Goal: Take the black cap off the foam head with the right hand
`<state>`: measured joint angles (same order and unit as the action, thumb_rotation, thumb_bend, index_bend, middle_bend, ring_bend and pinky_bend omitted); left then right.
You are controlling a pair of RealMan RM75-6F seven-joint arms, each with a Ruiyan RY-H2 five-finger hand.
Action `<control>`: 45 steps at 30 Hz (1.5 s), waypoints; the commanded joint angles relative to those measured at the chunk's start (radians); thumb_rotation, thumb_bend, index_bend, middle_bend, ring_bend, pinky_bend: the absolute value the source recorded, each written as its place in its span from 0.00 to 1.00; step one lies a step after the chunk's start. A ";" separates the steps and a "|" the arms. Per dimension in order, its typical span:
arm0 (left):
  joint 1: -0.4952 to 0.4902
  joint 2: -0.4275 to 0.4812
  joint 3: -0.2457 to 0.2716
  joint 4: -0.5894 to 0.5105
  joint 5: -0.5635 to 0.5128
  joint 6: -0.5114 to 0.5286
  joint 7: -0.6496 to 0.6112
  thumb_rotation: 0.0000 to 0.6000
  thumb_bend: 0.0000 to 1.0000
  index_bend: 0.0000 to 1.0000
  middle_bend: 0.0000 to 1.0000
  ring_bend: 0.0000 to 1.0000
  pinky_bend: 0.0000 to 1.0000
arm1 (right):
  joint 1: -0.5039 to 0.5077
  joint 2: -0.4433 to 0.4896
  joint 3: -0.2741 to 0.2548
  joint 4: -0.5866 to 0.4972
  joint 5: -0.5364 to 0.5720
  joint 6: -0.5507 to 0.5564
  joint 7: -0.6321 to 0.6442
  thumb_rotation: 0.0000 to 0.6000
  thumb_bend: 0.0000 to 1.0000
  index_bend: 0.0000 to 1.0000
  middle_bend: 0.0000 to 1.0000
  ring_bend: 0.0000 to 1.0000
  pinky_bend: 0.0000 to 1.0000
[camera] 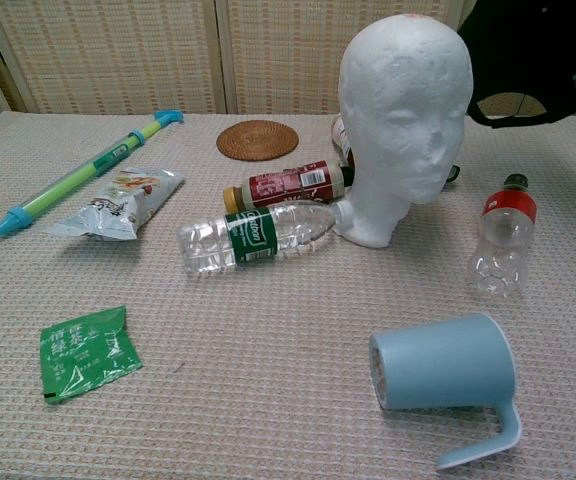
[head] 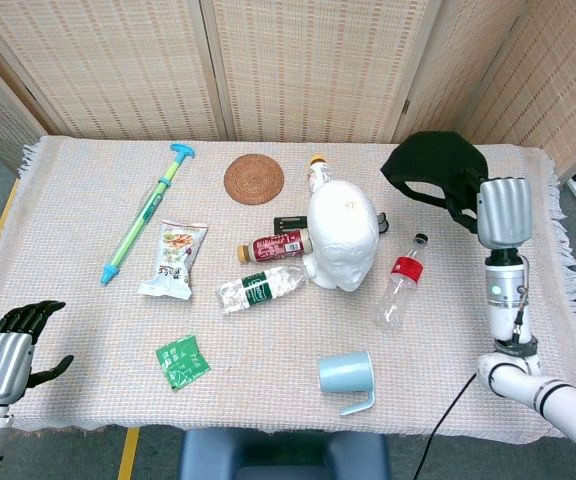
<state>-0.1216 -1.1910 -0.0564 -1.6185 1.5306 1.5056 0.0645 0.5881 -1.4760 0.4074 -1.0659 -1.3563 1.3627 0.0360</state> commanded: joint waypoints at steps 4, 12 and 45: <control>0.000 0.005 0.003 -0.016 0.004 0.002 0.015 1.00 0.22 0.24 0.26 0.23 0.24 | -0.091 0.082 -0.107 -0.018 -0.028 -0.029 0.059 1.00 0.60 0.89 0.93 0.93 1.00; -0.002 0.006 0.010 -0.040 0.007 -0.006 0.037 1.00 0.22 0.24 0.26 0.23 0.24 | -0.121 0.073 -0.197 0.039 -0.047 -0.101 0.093 1.00 0.60 0.89 0.93 0.93 1.00; 0.006 0.002 0.003 -0.023 -0.018 -0.003 0.020 1.00 0.22 0.24 0.26 0.23 0.24 | -0.330 0.370 -0.301 -0.505 -0.019 -0.025 -0.089 0.89 0.01 0.12 0.24 0.21 0.35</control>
<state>-0.1162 -1.1884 -0.0528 -1.6417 1.5132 1.5027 0.0848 0.3098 -1.1509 0.1359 -1.5137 -1.3262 1.2720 -0.0537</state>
